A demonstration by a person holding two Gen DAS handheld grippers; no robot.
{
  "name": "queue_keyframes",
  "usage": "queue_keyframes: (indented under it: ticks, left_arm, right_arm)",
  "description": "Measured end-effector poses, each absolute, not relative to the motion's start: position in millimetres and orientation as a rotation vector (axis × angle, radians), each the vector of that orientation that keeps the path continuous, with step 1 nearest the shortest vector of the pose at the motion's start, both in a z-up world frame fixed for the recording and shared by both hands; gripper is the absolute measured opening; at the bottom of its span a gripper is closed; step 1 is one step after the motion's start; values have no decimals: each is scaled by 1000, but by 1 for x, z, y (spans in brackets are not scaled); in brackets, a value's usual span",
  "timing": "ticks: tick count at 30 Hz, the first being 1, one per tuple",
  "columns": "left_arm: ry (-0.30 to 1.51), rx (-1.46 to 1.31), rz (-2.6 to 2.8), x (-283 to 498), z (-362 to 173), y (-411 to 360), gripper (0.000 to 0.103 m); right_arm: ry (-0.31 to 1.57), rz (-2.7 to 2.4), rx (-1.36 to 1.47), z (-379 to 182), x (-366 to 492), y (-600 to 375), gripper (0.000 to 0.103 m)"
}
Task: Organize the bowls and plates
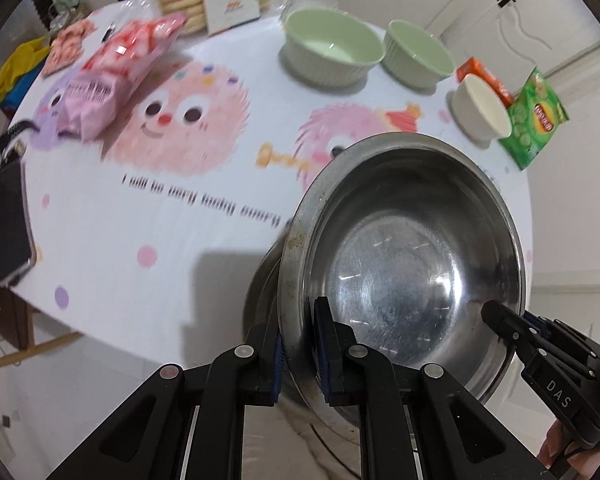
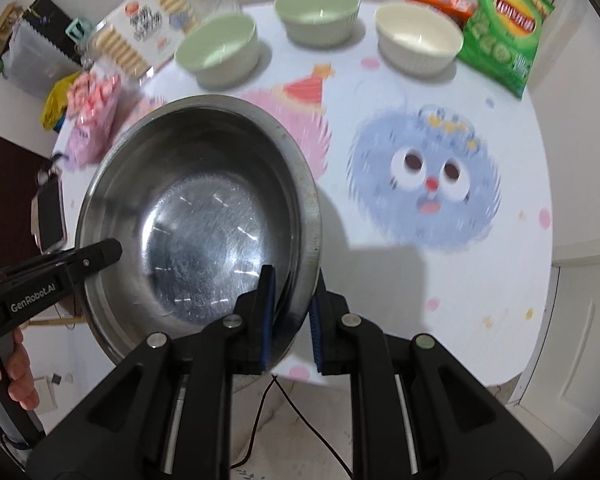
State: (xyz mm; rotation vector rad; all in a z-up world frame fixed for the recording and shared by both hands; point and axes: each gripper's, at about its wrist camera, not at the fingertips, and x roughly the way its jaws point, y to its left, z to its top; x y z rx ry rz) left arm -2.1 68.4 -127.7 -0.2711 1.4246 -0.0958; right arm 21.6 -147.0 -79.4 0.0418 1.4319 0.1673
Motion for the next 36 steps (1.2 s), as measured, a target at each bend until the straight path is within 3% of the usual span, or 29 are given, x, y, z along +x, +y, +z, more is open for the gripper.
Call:
queue_keyframes:
  ticks: [21, 24, 26, 28, 32, 35, 36]
  left_arm:
    - [1526, -213, -35, -22, -166, 76, 17]
    - [1541, -201, -24, -25, -171, 76, 19]
    - [1542, -204, -25, -27, -173, 78, 27]
    - [1551, -204, -19, -27, -175, 79, 34]
    - [1535, -223, -9, -29, -174, 87, 58]
    - [1489, -227, -14, -28, -168, 94, 66]
    - [1484, -227, -19, -28, -168, 95, 68]
  right_arm:
    - [1545, 171, -36, -119, -2, -120, 20]
    - [1555, 169, -47, -120, -3, -117, 20]
    - [1557, 166, -57, -120, -4, -116, 21]
    - [1563, 158, -73, -122, -5, -117, 25]
    - [1588, 142, -34, -123, -8, -125, 45]
    - [1555, 115, -15, -114, -8, -135, 65]
    - [1539, 109, -7, -111, -8, -139, 66]
